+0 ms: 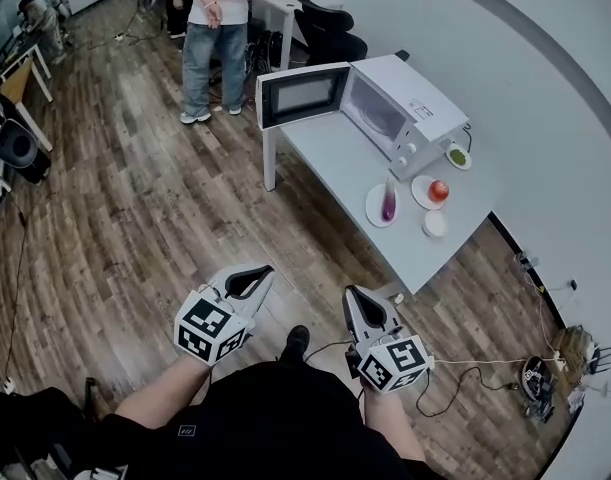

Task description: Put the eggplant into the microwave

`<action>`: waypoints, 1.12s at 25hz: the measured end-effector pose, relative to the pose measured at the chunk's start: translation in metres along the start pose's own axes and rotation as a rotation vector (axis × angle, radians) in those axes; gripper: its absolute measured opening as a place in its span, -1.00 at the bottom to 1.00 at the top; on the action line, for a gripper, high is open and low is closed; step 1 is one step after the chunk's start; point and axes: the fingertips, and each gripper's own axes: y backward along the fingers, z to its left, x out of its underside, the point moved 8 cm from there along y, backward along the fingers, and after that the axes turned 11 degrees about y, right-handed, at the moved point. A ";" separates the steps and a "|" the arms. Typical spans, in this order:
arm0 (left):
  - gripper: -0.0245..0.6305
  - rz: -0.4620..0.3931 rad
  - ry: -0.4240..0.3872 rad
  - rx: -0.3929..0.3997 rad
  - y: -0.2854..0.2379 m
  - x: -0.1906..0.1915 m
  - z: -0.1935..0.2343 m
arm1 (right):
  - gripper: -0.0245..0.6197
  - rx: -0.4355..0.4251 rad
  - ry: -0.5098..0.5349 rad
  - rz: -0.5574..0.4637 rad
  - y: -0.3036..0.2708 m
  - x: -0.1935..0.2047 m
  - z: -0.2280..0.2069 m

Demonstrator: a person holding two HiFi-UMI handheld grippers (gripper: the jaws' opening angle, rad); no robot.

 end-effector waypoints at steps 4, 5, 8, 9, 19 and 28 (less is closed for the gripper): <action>-0.86 0.004 0.003 -0.010 -0.043 -0.021 0.003 | -0.87 -0.021 -0.010 0.003 -0.017 -0.002 -0.042; -0.86 0.004 0.005 -0.012 -0.053 -0.026 0.003 | -0.87 -0.027 -0.009 0.002 -0.020 -0.003 -0.052; -0.86 0.009 0.006 -0.014 -0.076 -0.034 0.002 | -0.87 -0.047 -0.001 0.003 -0.027 -0.003 -0.075; -0.87 0.011 0.006 -0.016 -0.083 -0.036 0.002 | -0.87 -0.051 0.000 0.005 -0.028 -0.003 -0.082; -0.86 0.047 0.021 -0.003 -0.129 -0.048 0.020 | -0.87 -0.024 -0.015 0.028 -0.049 0.001 -0.119; -0.86 0.082 -0.029 0.083 -0.185 -0.068 0.068 | -0.87 0.047 -0.037 0.071 -0.105 0.005 -0.144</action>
